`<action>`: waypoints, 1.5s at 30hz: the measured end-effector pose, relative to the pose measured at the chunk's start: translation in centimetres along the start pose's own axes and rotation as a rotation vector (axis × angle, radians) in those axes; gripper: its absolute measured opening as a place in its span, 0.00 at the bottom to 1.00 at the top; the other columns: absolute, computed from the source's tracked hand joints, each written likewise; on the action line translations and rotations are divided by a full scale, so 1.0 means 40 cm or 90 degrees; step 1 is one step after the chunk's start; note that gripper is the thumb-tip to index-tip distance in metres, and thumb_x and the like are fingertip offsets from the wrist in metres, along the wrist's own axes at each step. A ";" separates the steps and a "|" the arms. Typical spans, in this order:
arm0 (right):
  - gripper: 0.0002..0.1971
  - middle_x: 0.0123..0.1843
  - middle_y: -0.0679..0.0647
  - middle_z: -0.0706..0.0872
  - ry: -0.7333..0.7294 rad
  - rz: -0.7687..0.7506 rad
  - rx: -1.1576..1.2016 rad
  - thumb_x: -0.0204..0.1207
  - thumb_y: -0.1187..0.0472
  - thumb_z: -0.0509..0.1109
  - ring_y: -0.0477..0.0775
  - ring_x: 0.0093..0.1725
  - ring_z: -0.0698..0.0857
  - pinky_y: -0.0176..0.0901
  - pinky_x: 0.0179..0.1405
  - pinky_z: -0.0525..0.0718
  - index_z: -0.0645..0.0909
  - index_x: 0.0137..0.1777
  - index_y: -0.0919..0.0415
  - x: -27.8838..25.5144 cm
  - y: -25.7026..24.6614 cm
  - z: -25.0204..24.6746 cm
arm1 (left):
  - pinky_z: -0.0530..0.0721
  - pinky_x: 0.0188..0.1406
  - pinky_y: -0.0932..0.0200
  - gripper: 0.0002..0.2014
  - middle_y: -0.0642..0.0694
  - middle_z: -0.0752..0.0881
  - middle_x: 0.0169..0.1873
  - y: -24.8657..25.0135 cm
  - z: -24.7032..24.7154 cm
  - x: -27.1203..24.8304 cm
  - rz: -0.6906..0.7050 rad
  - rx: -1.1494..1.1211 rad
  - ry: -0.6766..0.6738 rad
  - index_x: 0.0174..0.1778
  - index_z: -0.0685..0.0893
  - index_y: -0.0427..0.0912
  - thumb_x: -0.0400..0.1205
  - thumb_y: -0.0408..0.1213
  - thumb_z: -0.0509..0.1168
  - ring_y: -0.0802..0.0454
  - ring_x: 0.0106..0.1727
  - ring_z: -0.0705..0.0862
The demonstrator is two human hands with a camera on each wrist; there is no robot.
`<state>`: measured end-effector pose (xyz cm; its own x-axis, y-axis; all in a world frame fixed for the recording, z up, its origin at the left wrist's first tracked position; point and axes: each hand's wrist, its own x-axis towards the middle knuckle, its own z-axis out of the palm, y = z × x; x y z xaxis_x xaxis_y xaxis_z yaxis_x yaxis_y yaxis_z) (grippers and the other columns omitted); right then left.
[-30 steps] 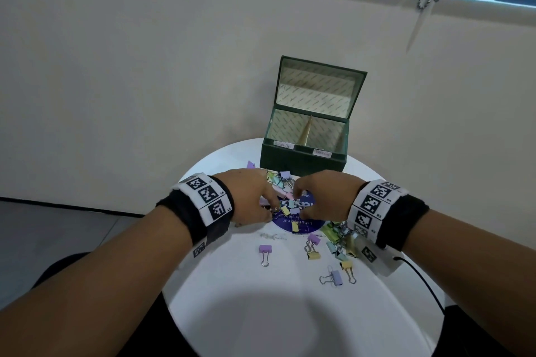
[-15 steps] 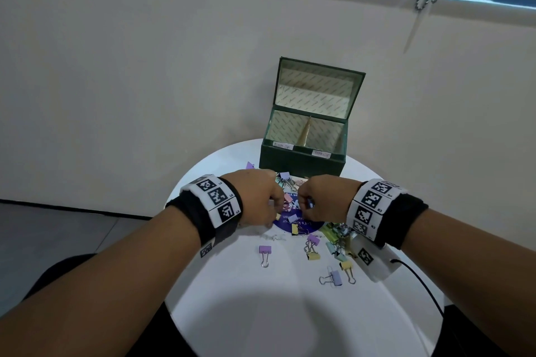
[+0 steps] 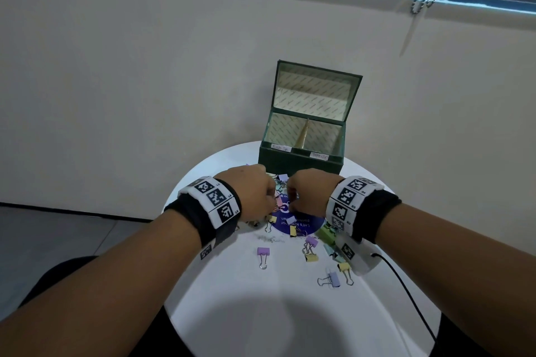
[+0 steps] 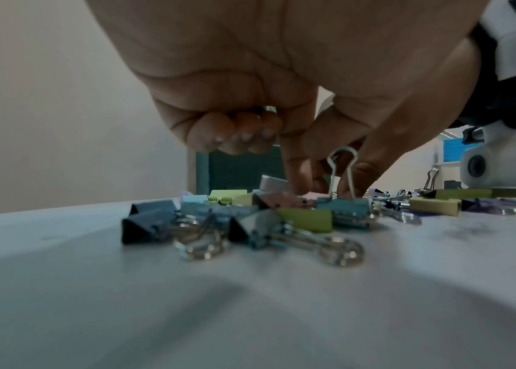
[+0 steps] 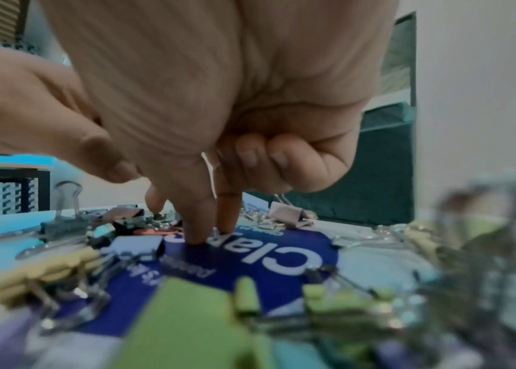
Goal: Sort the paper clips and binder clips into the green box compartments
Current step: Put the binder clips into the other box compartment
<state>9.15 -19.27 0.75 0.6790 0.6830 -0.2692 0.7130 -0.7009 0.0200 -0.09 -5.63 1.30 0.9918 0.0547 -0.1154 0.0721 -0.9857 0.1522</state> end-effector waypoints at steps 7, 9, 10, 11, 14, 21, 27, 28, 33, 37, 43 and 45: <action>0.12 0.41 0.53 0.86 -0.028 0.015 0.012 0.77 0.52 0.72 0.56 0.44 0.85 0.43 0.44 0.83 0.87 0.50 0.61 -0.011 -0.007 -0.008 | 0.75 0.34 0.60 0.06 0.56 0.72 0.42 -0.002 0.007 0.008 0.037 0.020 0.004 0.49 0.90 0.59 0.77 0.50 0.72 0.51 0.44 0.81; 0.10 0.45 0.56 0.85 -0.013 0.026 0.119 0.83 0.57 0.65 0.57 0.47 0.84 0.43 0.45 0.80 0.84 0.52 0.63 -0.014 0.001 -0.016 | 0.77 0.38 0.59 0.06 0.54 0.75 0.46 -0.004 0.007 0.013 0.021 0.023 0.008 0.50 0.90 0.58 0.78 0.50 0.71 0.50 0.45 0.81; 0.09 0.44 0.59 0.84 -0.024 0.025 0.226 0.84 0.61 0.62 0.58 0.44 0.83 0.44 0.43 0.79 0.83 0.50 0.65 -0.013 0.008 -0.019 | 0.78 0.39 0.58 0.06 0.53 0.77 0.48 -0.005 0.007 0.015 0.014 0.023 0.007 0.49 0.90 0.57 0.78 0.48 0.71 0.50 0.46 0.82; 0.10 0.39 0.60 0.81 -0.053 0.047 0.401 0.82 0.65 0.60 0.58 0.37 0.81 0.44 0.35 0.76 0.81 0.44 0.65 -0.015 0.015 -0.030 | 0.79 0.40 0.58 0.05 0.52 0.79 0.49 -0.007 0.008 0.018 0.011 0.027 0.004 0.48 0.89 0.56 0.78 0.46 0.70 0.49 0.47 0.83; 0.11 0.27 0.52 0.64 -0.083 0.078 0.900 0.74 0.65 0.53 0.50 0.23 0.61 0.37 0.20 0.57 0.66 0.30 0.55 -0.017 0.051 -0.038 | 0.82 0.41 0.57 0.03 0.50 0.80 0.48 -0.007 0.012 0.022 0.002 0.044 -0.002 0.44 0.87 0.53 0.79 0.45 0.69 0.48 0.46 0.84; 0.05 0.36 0.56 0.79 -0.156 -0.071 1.222 0.71 0.61 0.61 0.51 0.30 0.77 0.38 0.26 0.76 0.77 0.40 0.60 -0.038 0.040 -0.054 | 0.86 0.49 0.48 0.05 0.48 0.79 0.47 -0.032 0.006 0.027 -0.068 0.029 0.098 0.46 0.82 0.50 0.79 0.46 0.66 0.46 0.47 0.83; 0.07 0.33 0.49 0.79 -0.085 -0.044 0.602 0.81 0.60 0.67 0.46 0.26 0.74 0.40 0.27 0.71 0.83 0.44 0.59 -0.027 -0.018 -0.048 | 0.85 0.56 0.46 0.14 0.47 0.78 0.52 -0.055 -0.008 0.021 -0.162 0.035 0.093 0.58 0.82 0.50 0.77 0.47 0.70 0.44 0.50 0.81; 0.07 0.36 0.45 0.83 -0.060 -0.080 0.403 0.82 0.59 0.67 0.43 0.29 0.79 0.40 0.32 0.76 0.86 0.47 0.57 -0.029 -0.030 -0.047 | 0.85 0.56 0.46 0.15 0.46 0.77 0.52 -0.057 -0.009 0.019 -0.169 0.047 0.084 0.58 0.83 0.49 0.77 0.46 0.70 0.43 0.50 0.81; 0.14 0.56 0.45 0.88 -0.056 -0.137 0.008 0.77 0.66 0.70 0.52 0.54 0.85 0.45 0.51 0.85 0.87 0.57 0.49 -0.015 -0.070 -0.023 | 0.79 0.45 0.54 0.06 0.44 0.81 0.51 -0.072 -0.013 0.002 -0.214 0.067 0.060 0.46 0.83 0.48 0.77 0.40 0.63 0.43 0.46 0.80; 0.12 0.51 0.47 0.88 -0.031 -0.126 0.031 0.72 0.65 0.75 0.53 0.50 0.85 0.46 0.48 0.87 0.86 0.54 0.50 -0.004 -0.060 -0.020 | 0.79 0.39 0.57 0.08 0.49 0.78 0.35 -0.082 -0.017 -0.012 -0.233 0.059 0.020 0.30 0.74 0.46 0.74 0.41 0.64 0.47 0.38 0.80; 0.10 0.52 0.51 0.90 -0.070 -0.107 -0.001 0.73 0.64 0.77 0.54 0.50 0.86 0.38 0.41 0.81 0.88 0.54 0.57 0.000 -0.060 -0.022 | 0.83 0.45 0.59 0.08 0.51 0.86 0.49 -0.085 0.000 -0.015 -0.175 0.045 -0.014 0.48 0.88 0.51 0.77 0.44 0.67 0.51 0.47 0.84; 0.07 0.49 0.52 0.90 -0.066 -0.092 -0.001 0.76 0.62 0.73 0.55 0.49 0.87 0.43 0.46 0.85 0.88 0.52 0.59 -0.005 -0.058 -0.016 | 0.77 0.44 0.61 0.08 0.53 0.83 0.52 -0.081 -0.004 -0.017 -0.151 0.019 -0.020 0.52 0.89 0.54 0.78 0.45 0.69 0.53 0.48 0.81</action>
<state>7.46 -17.64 1.37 0.5477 0.7515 -0.3679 0.8021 -0.5967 -0.0247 -0.99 -2.47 1.03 0.9435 0.2815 -0.1746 0.2997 -0.9500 0.0879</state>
